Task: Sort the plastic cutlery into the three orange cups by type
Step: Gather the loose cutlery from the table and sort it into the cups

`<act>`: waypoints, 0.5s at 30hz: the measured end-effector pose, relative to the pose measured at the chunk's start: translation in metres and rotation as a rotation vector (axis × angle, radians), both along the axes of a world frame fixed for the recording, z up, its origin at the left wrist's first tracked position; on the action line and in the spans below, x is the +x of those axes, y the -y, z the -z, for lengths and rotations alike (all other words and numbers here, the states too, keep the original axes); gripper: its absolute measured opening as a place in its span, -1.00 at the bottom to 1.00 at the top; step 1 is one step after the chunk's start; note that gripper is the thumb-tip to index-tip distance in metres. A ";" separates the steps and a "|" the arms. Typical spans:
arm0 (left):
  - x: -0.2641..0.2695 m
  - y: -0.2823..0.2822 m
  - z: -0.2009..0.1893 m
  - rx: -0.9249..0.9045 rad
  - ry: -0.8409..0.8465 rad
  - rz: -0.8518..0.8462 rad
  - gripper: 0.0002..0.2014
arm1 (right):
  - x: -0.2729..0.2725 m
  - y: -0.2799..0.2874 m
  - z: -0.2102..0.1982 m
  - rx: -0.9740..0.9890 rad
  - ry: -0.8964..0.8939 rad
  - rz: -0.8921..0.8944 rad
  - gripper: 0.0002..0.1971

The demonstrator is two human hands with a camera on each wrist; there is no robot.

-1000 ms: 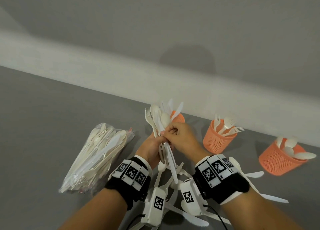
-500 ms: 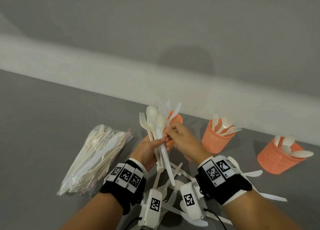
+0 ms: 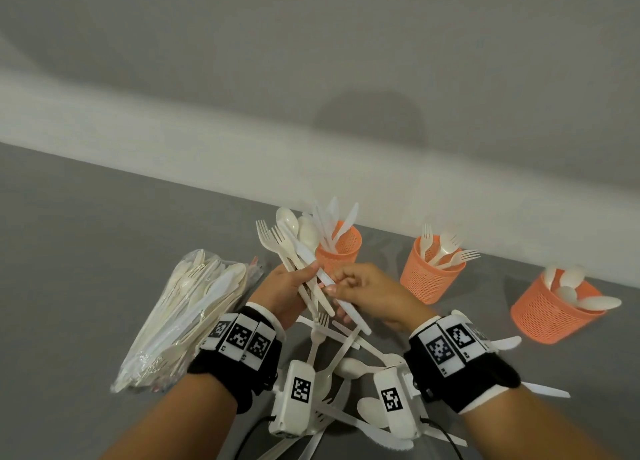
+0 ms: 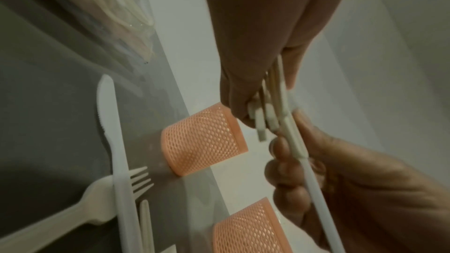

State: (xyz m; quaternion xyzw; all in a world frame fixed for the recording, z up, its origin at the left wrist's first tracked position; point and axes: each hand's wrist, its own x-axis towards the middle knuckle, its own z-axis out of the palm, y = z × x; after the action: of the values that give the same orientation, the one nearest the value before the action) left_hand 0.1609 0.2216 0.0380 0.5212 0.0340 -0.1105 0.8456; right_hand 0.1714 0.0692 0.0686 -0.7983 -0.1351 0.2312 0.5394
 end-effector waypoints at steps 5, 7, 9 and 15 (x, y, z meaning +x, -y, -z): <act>-0.002 -0.003 -0.002 0.028 -0.057 -0.017 -0.79 | 0.002 0.002 -0.005 -0.143 0.086 0.017 -0.88; 0.001 -0.005 0.000 -0.040 -0.087 -0.070 -0.83 | 0.010 0.003 -0.009 -0.227 0.200 0.045 -0.87; 0.003 -0.007 0.002 -0.126 -0.096 -0.114 -0.84 | 0.025 0.003 -0.018 -0.199 0.303 0.134 -0.83; 0.001 -0.004 -0.001 -0.095 -0.067 -0.038 -0.92 | 0.070 -0.018 -0.036 0.163 0.457 0.454 -0.80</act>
State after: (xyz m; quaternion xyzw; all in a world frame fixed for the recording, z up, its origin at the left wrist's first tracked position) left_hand 0.1619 0.2254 0.0386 0.4758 0.0670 -0.1131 0.8697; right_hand 0.2411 0.0868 0.1045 -0.7935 -0.0892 -0.0914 0.5951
